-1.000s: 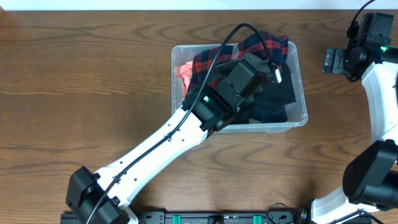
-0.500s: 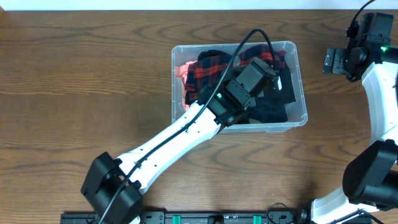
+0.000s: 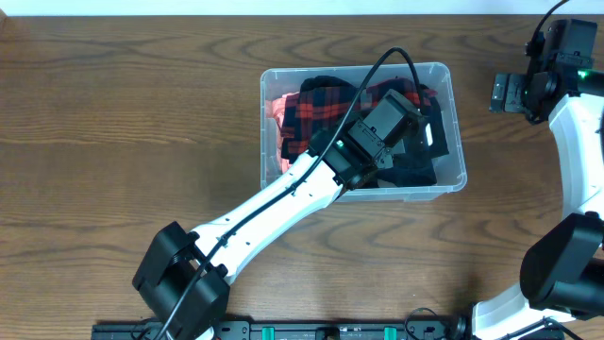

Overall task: Pack container
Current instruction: 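Lower the plaid shirt onto the black garments and release, then push and tuck the plaid shirt edges into the bin with left gripper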

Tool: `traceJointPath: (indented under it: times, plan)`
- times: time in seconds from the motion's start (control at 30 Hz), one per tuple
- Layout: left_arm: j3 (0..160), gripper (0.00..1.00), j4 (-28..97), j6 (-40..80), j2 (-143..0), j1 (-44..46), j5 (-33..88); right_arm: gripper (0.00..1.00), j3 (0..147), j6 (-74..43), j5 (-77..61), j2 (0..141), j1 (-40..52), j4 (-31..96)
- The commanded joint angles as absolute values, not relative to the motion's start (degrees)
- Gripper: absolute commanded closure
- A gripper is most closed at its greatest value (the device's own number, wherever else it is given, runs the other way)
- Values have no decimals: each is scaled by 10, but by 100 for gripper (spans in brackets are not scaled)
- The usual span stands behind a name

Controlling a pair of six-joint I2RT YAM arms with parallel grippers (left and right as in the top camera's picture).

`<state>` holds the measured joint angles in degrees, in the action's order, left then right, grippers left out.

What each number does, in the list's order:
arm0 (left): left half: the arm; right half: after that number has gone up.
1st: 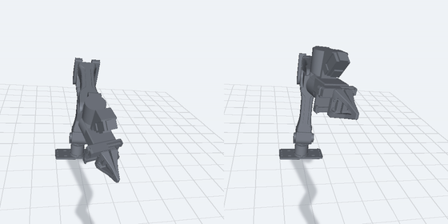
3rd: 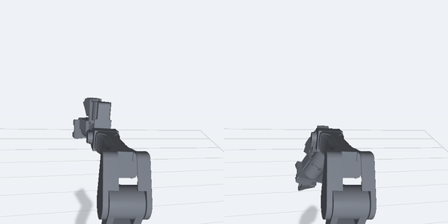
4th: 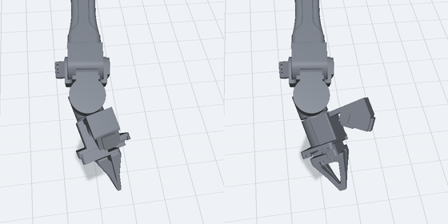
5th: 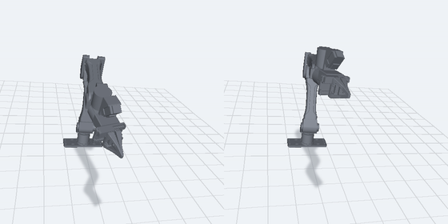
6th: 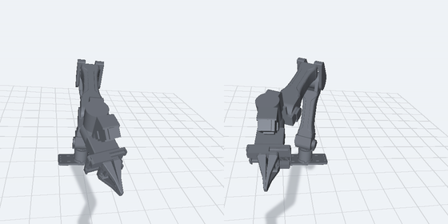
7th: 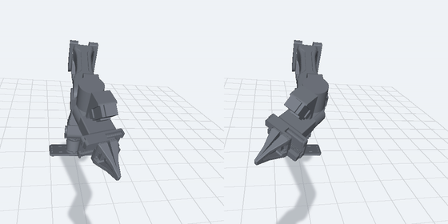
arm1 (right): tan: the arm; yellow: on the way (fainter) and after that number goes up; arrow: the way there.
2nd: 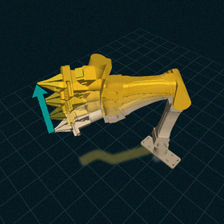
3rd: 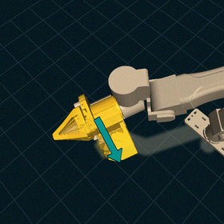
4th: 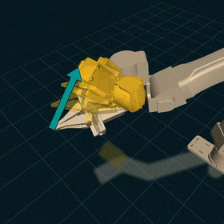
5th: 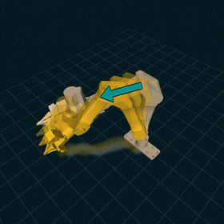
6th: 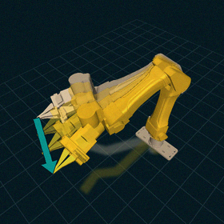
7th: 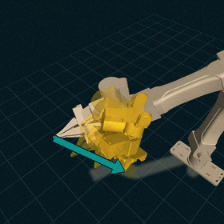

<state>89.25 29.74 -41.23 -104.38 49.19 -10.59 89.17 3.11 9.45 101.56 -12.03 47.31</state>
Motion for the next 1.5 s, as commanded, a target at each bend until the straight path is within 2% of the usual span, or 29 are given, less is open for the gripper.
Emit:
traceJointPath:
  times: [0.0,0.03,0.07,0.1,0.3,0.57,0.6,0.63,0.67,0.7,0.73,0.87,1.0,1.13,1.27,1.37,1.47]
  plan:
    - [902,79,299,-412,-1047,489,-74,1,901,22,94,1006,-120,474]
    - [902,38,304,-413,-1047,489,-70,1,901,22,94,1006,-120,474]
    - [902,13,310,-413,-1047,489,-69,1,901,22,94,1006,-120,474]
    - [902,3,321,-413,-1047,489,-68,1,901,22,94,1006,-120,474]
    - [902,2,376,-413,-1040,490,-64,1,901,22,94,1006,-120,474]
    - [915,0,369,-413,-969,489,-22,1,901,22,94,1006,-120,474]
    - [915,13,366,-413,-953,489,-15,1,901,22,94,1006,-120,474]
    - [915,41,358,-413,-937,489,-8,1,901,22,94,1006,-120,474]
    - [915,64,353,-413,-925,489,-3,1,901,22,94,1006,-120,474]
    - [915,81,349,-413,-917,489,-2,1,901,22,94,1006,-120,474]
    - [915,94,344,-413,-909,489,-2,1,901,22,94,1006,-120,474]
    - [914,94,317,-391,-904,485,-2,1,901,22,94,1006,-120,474]
    - [912,94,260,-309,-924,461,-9,1,901,22,94,1006,-120,474]
    - [911,94,200,-161,-951,408,-10,1,901,22,94,1006,-120,474]
    - [911,94,195,-26,-969,365,30,1,901,22,94,1006,-120,474]
    - [911,94,204,-11,-985,349,114,1,901,22,94,1006,-120,473]
    - [911,94,214,-9,-1007,348,133,1,901,22,94,1006,-120,474]
